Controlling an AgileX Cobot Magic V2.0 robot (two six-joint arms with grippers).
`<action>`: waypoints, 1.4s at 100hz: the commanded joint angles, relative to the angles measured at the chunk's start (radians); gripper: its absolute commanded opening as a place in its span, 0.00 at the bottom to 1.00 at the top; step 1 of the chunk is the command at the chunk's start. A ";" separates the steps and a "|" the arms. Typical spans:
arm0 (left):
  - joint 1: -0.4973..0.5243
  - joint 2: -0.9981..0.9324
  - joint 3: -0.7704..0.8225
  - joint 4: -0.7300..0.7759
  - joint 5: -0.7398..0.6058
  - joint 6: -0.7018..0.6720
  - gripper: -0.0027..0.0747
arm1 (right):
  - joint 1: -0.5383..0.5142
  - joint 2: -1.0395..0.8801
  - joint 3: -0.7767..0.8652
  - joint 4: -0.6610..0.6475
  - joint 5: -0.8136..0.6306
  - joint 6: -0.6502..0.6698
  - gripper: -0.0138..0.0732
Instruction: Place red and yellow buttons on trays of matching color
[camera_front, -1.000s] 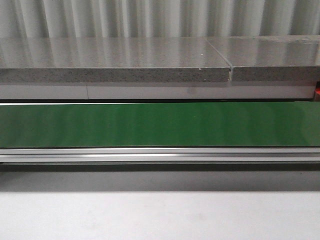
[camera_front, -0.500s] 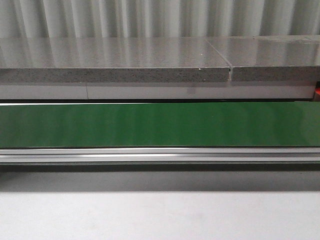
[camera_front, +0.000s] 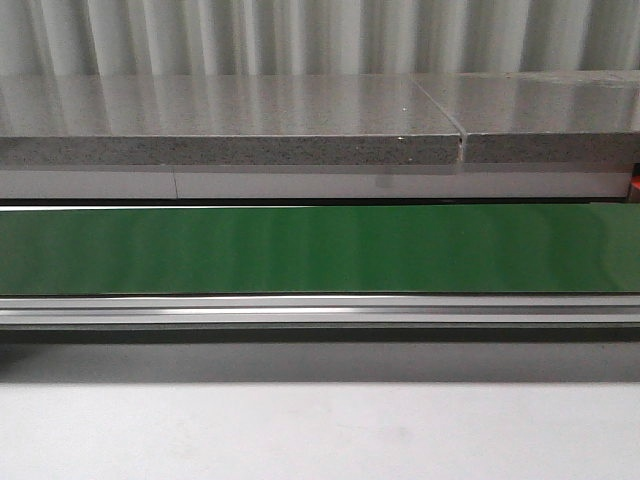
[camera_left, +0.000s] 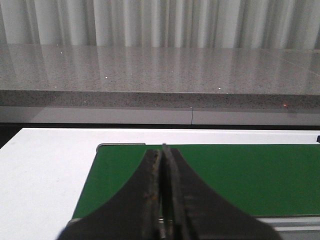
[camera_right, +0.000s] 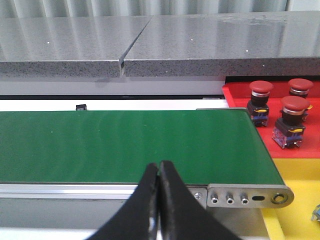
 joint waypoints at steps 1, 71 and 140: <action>-0.006 -0.030 0.001 0.001 -0.087 -0.011 0.01 | 0.002 -0.018 0.002 -0.012 -0.082 0.001 0.08; -0.006 -0.043 0.129 0.001 -0.243 -0.015 0.01 | 0.002 -0.018 0.002 -0.012 -0.082 0.001 0.08; -0.006 -0.043 0.129 0.001 -0.243 -0.015 0.01 | 0.002 -0.018 0.002 -0.012 -0.082 0.001 0.08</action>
